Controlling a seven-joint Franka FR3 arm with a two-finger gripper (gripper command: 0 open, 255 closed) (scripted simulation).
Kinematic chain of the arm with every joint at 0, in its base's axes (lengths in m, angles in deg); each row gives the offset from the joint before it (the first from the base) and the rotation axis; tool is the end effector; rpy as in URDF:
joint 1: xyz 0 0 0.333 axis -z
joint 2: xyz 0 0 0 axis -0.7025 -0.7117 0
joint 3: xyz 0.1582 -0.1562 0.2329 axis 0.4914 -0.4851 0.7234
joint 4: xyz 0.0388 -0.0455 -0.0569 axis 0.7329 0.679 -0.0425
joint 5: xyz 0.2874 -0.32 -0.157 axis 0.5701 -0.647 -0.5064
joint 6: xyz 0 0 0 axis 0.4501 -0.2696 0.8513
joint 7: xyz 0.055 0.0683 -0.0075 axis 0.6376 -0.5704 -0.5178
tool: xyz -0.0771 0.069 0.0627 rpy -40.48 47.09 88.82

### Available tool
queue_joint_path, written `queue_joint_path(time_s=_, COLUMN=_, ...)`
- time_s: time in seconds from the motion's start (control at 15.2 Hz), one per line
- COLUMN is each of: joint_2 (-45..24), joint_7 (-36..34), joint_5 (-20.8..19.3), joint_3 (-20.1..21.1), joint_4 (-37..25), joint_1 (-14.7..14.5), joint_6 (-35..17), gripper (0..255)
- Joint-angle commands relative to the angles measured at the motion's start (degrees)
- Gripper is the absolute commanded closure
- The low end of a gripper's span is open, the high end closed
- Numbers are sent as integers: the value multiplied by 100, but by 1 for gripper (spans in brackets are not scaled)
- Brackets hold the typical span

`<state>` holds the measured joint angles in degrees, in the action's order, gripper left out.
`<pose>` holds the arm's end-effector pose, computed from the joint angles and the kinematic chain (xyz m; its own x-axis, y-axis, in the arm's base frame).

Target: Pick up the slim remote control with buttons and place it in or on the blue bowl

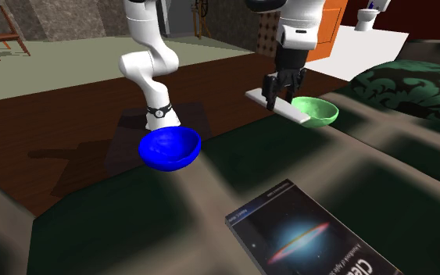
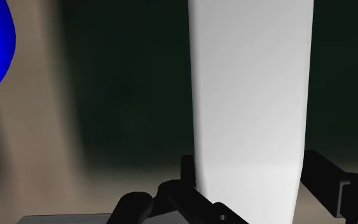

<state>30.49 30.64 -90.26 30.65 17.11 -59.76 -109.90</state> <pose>0.5298 0.4378 0.4639 0.9342 0.3558 -0.0236 0.3563 -0.9342 0.0172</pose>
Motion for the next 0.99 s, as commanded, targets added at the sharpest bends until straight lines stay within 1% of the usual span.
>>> queue_joint_path(time_s=0.0, joint_2=319, joint_7=280, joint_5=150, joint_3=-62, joint_4=403, joint_1=212, joint_6=-128, gripper=255)
queue_joint_path(time_s=0.46, joint_2=1348, joint_7=1340, joint_5=595, joint_3=-441, joint_4=1583, joint_1=800, joint_6=-402, gripper=255)
queue_joint_path(time_s=0.92, joint_2=2087, joint_7=2397, joint_5=799, joint_3=-974, joint_4=2393, joint_1=1239, joint_6=-520, gripper=255)
